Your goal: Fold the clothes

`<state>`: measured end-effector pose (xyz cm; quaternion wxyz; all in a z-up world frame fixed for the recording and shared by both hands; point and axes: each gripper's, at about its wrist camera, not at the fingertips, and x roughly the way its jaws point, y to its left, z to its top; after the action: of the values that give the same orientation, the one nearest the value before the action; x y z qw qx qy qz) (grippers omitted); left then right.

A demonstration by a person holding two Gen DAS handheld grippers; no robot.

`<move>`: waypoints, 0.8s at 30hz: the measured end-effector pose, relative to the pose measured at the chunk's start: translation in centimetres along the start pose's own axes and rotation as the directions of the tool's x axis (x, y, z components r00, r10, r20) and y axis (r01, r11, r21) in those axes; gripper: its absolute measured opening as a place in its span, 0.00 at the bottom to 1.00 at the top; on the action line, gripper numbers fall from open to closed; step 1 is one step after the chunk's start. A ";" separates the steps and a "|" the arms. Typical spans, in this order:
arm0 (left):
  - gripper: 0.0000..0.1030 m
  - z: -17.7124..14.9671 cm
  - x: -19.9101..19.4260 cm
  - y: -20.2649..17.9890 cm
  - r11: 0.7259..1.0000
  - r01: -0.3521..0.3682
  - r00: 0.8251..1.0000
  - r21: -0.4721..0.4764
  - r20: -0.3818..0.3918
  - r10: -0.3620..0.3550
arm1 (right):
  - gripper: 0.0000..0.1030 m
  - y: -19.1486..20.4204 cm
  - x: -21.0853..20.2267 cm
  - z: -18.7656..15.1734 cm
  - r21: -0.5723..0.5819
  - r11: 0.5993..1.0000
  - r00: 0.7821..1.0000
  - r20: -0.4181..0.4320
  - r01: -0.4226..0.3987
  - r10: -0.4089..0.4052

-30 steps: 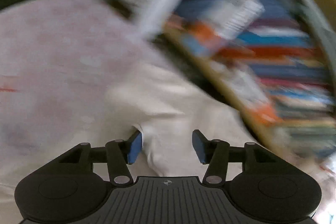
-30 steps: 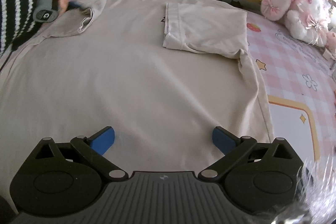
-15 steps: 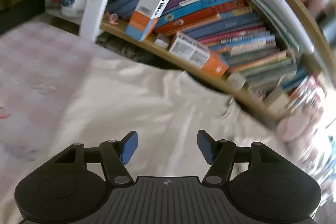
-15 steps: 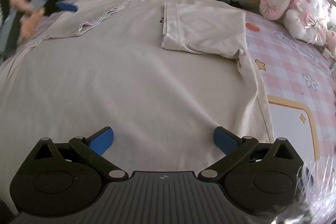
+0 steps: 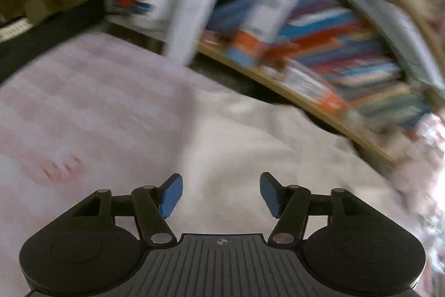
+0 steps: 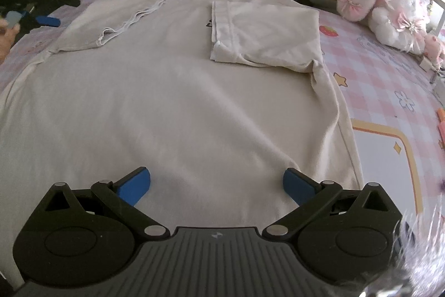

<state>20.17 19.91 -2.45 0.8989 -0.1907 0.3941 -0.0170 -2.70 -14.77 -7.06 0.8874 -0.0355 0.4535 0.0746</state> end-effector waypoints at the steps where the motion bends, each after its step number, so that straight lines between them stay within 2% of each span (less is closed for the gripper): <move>1: 0.58 0.6 0.8 0.4 1.000 -0.018 1.000 0.002 -0.006 0.018 | 1.00 0.0 0.0 0.0 0.007 1.000 1.000 -0.002 0.006 -0.006; 4: 0.51 1.6 2.7 0.9 0.999 -0.042 0.999 0.030 -0.033 0.043 | 1.00 0.3 -0.2 -0.1 0.024 0.999 0.999 -0.005 0.033 -0.033; 7: 0.31 1.4 3.5 1.0 0.997 -0.037 0.998 0.071 -0.055 0.040 | 1.00 0.7 -0.3 -0.2 0.038 0.997 0.998 -0.008 0.062 -0.062; 10: 0.03 1.2 3.9 1.1 0.995 -0.024 0.998 0.098 -0.064 0.030 | 1.00 1.0 -0.4 -0.3 0.060 0.994 0.996 -0.013 0.089 -0.088; 11: 0.01 1.2 3.9 1.3 0.995 -0.016 0.997 0.101 -0.069 0.023 | 1.00 1.1 -0.4 -0.3 0.068 0.993 0.995 -0.014 0.098 -0.097; 15: 0.00 1.2 3.9 0.8 0.980 -0.034 0.998 0.196 -0.048 0.045 | 1.00 1.7 -0.4 -0.2 0.086 0.987 0.991 -0.016 0.135 -0.134; 18: 0.00 1.5 4.1 0.6 0.977 -0.052 0.997 0.206 -0.047 0.062 | 1.00 2.2 -0.5 -0.3 0.088 0.984 0.988 -0.014 0.156 -0.155; 24: 0.01 1.4 4.0 1.0 0.981 -0.037 0.998 0.190 -0.047 0.047 | 1.00 2.7 -0.8 -0.6 0.075 0.977 0.980 0.002 0.199 -0.200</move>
<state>23.83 20.59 -4.74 0.9027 -0.0956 0.4175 -0.0403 -4.09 -12.30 -6.80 0.8932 -0.0474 0.4461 -0.0314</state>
